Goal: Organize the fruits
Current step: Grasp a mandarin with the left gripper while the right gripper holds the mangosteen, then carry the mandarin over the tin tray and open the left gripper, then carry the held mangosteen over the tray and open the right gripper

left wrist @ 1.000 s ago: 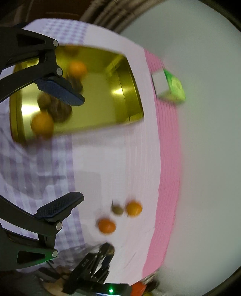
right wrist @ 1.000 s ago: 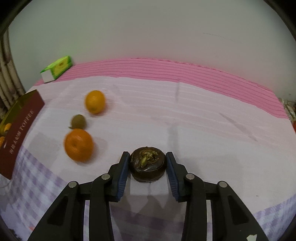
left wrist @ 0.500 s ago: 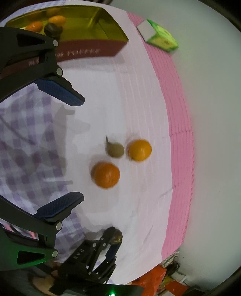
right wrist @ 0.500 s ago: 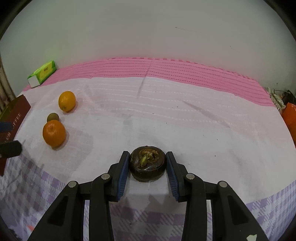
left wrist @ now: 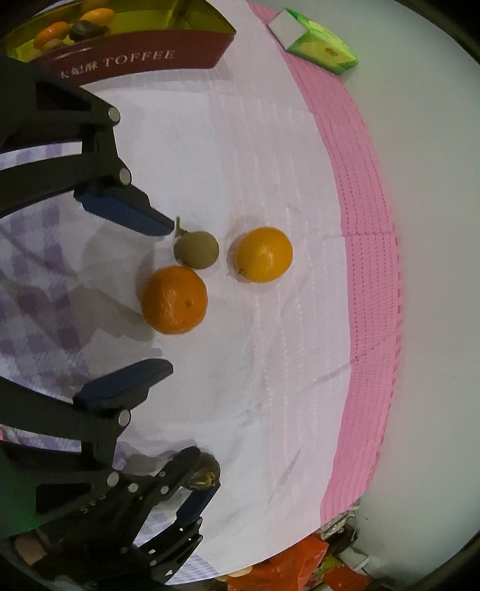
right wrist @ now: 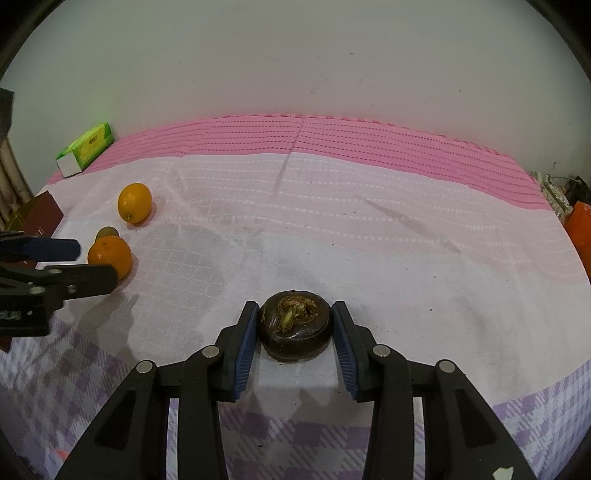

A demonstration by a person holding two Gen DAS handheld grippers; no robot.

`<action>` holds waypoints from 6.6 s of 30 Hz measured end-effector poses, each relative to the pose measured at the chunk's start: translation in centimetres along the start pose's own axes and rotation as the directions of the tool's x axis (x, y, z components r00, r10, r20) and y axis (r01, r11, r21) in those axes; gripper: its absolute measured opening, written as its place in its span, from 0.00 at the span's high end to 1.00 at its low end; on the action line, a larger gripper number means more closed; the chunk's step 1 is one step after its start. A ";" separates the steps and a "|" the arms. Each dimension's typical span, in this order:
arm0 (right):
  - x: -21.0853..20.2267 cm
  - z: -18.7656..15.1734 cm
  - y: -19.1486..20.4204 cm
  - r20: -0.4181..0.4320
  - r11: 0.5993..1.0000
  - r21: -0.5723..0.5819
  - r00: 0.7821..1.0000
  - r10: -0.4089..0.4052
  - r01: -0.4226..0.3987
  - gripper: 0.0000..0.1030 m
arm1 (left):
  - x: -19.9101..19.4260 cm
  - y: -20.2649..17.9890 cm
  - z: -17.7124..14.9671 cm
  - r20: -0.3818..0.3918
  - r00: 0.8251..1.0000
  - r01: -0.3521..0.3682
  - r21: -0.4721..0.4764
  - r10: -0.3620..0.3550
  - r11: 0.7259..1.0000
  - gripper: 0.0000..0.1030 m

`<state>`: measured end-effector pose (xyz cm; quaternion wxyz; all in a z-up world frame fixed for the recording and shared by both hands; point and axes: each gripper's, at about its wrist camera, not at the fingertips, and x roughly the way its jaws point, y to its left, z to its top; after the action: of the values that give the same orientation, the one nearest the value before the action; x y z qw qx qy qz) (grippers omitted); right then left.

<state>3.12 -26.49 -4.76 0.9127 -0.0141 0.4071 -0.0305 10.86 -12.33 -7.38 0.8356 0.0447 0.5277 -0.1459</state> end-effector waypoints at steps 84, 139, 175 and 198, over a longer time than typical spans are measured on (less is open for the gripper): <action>-0.1 0.1 0.6 -0.001 1.000 0.001 1.000 -0.007 0.007 0.63 | -9.5 23.7 -7.2 0.008 0.958 -0.257 -0.408 0.285 0.876 0.61; 0.1 0.1 1.2 -0.001 1.000 -0.009 1.000 -0.022 0.022 0.63 | -14.0 25.6 -9.5 0.025 0.940 -0.308 -0.363 0.340 0.879 0.31; -6.1 2.6 14.2 0.018 0.942 -0.231 0.967 0.253 -0.242 0.65 | -17.3 30.4 -13.5 0.048 0.899 -0.367 -0.460 0.435 0.809 0.19; -5.5 1.6 31.9 -0.104 0.800 -0.439 0.907 0.407 -0.409 0.65 | -19.2 33.3 -14.6 0.033 0.891 -0.358 -0.563 0.453 0.745 0.13</action>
<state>2.06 5.70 -1.17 0.8682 -0.1372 0.3986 0.2618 0.18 26.54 0.75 0.8661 -0.0922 0.4524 0.1918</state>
